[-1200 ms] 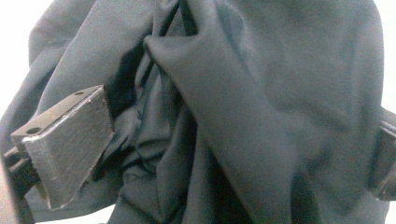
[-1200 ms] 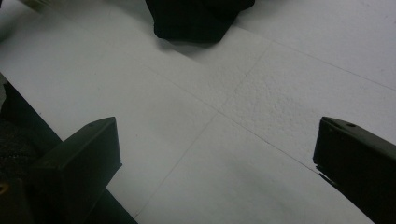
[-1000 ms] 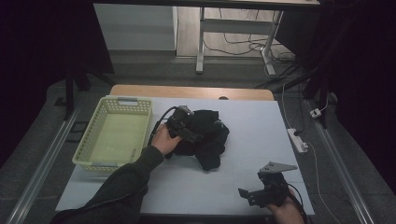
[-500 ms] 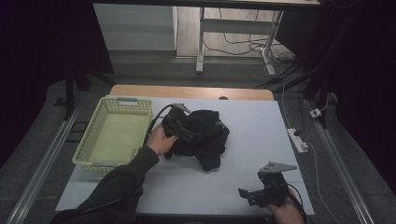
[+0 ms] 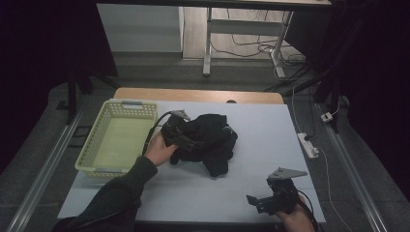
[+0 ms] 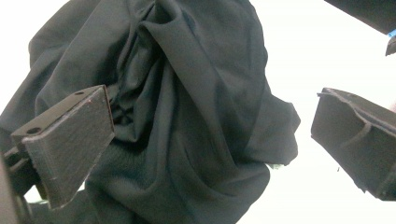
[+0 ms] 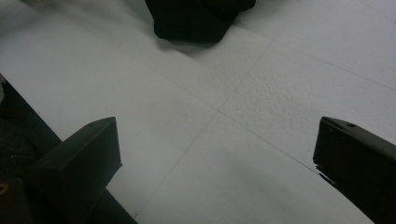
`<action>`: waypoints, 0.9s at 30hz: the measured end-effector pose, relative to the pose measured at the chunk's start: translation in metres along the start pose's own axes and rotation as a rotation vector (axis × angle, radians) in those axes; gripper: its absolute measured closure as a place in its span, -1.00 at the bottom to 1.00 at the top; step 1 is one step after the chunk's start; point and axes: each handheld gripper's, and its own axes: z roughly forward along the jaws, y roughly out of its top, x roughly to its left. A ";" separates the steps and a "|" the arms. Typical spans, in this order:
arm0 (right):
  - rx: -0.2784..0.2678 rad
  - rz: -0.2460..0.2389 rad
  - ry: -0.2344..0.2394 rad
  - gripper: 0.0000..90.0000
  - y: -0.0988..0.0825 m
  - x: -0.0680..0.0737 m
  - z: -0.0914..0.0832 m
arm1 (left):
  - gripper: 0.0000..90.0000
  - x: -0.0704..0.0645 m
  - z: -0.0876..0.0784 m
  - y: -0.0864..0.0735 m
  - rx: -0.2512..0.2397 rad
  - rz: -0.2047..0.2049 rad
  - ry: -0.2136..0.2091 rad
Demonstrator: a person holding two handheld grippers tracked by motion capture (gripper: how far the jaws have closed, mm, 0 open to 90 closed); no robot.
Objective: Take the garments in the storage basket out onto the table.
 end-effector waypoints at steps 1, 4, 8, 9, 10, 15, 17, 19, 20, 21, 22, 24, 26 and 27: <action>0.000 0.000 0.000 -0.99 0.000 0.000 0.000 | -1.00 0.000 -0.001 0.000 -0.008 -0.001 0.000; -0.001 -0.004 0.001 -0.99 0.000 0.000 0.000 | -1.00 -0.002 -0.003 -0.002 -0.026 -0.009 -0.011; -0.005 -0.003 0.004 -0.99 0.000 0.000 -0.001 | -1.00 -0.006 -0.003 -0.004 -0.029 -0.007 -0.013; -0.006 -0.003 0.004 -0.99 0.000 0.000 -0.001 | -1.00 -0.006 -0.004 -0.005 -0.031 -0.008 -0.014; -0.007 -0.003 0.004 -0.99 0.000 0.000 -0.001 | -1.00 -0.006 -0.004 -0.006 -0.032 -0.011 -0.015; -0.008 -0.004 0.006 -0.99 0.000 0.000 -0.001 | -1.00 -0.006 -0.008 -0.009 -0.034 0.003 -0.004; -0.008 -0.006 0.007 -0.99 0.000 0.000 -0.001 | -1.00 -0.006 -0.010 -0.011 -0.031 0.002 0.000; -0.008 -0.007 0.007 -0.99 0.000 0.000 -0.001 | -1.00 -0.005 -0.011 -0.013 -0.030 -0.006 0.002; -0.008 -0.007 0.008 -0.99 0.000 0.000 -0.001 | -1.00 -0.005 -0.013 -0.015 -0.032 -0.013 0.002; -0.009 -0.008 0.008 -0.99 0.000 0.000 -0.001 | -1.00 -0.004 -0.014 -0.016 -0.028 -0.012 0.003; -0.009 -0.008 0.009 -0.99 0.000 0.000 -0.001 | -1.00 -0.004 -0.015 -0.017 -0.028 -0.016 0.002; -0.010 -0.009 0.008 -0.99 0.000 0.000 -0.001 | -1.00 -0.003 -0.017 -0.020 -0.033 -0.026 0.003; -0.010 -0.010 0.008 -0.99 0.000 0.000 -0.001 | -1.00 -0.003 -0.019 -0.021 -0.037 -0.033 0.005; -0.010 -0.010 0.009 -0.99 0.000 0.000 -0.001 | -1.00 -0.003 -0.021 -0.022 -0.039 -0.035 0.005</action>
